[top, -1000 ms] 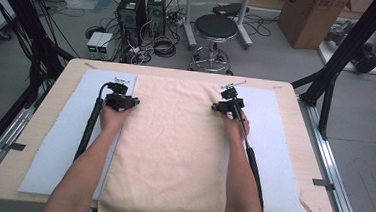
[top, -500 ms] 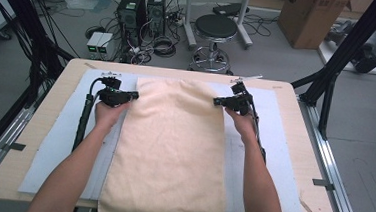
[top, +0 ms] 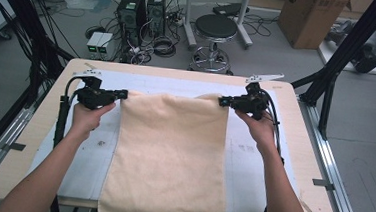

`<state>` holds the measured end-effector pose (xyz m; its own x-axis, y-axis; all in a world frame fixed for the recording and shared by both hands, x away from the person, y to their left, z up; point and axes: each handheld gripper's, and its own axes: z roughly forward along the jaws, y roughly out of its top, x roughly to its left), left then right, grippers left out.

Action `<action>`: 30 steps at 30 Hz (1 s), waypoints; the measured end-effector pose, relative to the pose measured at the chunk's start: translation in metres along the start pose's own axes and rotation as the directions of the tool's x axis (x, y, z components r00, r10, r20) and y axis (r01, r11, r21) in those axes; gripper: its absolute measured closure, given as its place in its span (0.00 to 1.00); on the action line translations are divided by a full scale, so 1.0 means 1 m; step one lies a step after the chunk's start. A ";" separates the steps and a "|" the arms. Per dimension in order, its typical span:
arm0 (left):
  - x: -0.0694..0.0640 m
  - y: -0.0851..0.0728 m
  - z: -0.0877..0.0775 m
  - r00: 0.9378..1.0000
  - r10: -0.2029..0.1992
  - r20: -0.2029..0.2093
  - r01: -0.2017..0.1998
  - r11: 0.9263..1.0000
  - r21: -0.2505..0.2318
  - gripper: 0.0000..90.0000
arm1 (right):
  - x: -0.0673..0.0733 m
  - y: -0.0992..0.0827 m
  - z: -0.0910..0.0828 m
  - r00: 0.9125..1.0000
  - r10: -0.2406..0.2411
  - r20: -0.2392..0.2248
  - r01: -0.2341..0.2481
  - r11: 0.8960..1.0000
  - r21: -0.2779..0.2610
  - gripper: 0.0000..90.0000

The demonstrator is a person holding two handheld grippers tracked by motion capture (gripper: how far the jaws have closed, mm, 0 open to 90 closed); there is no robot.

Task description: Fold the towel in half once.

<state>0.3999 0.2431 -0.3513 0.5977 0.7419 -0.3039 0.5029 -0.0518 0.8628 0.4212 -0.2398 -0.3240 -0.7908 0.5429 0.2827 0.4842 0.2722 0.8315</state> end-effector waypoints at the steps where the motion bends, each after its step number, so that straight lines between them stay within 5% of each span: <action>1: -0.003 -0.001 -0.005 1.000 0.006 0.007 -0.006 1.000 -0.009 0.96 | 0.005 0.000 -0.003 1.000 -0.011 -0.010 0.011 1.000 -0.007 0.94; 10: -0.028 -0.020 -0.046 0.995 0.072 0.063 -0.071 0.997 -0.027 0.96 | 0.049 -0.013 -0.025 0.993 -0.093 -0.072 0.091 0.995 -0.035 0.94; 21: -0.060 -0.057 -0.083 0.985 0.137 0.101 -0.135 0.990 -0.028 0.96 | 0.087 -0.046 -0.041 0.984 -0.126 -0.123 0.123 0.992 -0.036 0.94; 25: -0.072 -0.073 -0.098 0.980 0.158 0.121 -0.155 0.987 -0.039 0.96 | 0.103 -0.064 -0.049 0.977 -0.145 -0.158 0.137 0.989 -0.058 0.93; 30: -0.079 -0.107 -0.112 0.973 0.191 0.130 -0.190 0.982 -0.019 0.95 | 0.125 -0.103 -0.053 0.967 -0.211 -0.140 0.208 0.978 -0.034 0.93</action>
<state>0.2291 0.2642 -0.3742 0.7588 0.6249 -0.1836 0.3682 -0.1790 0.9124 0.2530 -0.2417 -0.3490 -0.9196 0.3564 0.1655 0.2962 0.3519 0.8879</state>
